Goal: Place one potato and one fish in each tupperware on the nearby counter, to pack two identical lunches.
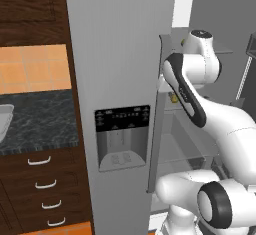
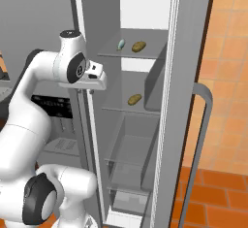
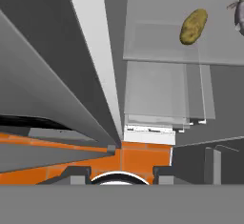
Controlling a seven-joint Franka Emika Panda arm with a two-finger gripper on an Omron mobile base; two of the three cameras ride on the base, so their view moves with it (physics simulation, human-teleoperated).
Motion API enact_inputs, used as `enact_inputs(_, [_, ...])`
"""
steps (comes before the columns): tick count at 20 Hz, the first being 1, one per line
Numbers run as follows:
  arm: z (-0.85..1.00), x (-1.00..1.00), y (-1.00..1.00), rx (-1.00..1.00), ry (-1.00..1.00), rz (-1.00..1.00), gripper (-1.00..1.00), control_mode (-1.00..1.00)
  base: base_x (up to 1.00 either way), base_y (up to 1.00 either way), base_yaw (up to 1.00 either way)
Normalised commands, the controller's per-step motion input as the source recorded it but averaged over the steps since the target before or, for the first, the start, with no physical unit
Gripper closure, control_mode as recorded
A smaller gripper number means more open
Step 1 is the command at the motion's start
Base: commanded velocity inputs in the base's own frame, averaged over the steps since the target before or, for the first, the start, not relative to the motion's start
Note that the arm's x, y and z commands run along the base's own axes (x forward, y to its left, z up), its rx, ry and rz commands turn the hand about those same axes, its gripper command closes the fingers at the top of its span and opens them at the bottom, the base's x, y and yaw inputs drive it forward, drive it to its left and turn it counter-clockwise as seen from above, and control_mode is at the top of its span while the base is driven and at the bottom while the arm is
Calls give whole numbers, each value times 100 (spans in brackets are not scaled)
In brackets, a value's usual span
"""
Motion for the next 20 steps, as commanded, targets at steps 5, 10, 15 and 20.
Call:
enact_inputs(5, [-37,-11,-3,-1,9,-10,-100,-100,0,0,0])
enact_inputs(10, [-17,-43,-53,-3,-5,-25,-100,-100,0,0,0])
enact_inputs(15, [0,-13,-62,-1,-11,-9,-100,-100,0,0,0])
enact_inputs(20, [0,30,-69,0,-2,0,-100,-100,0,0,0])
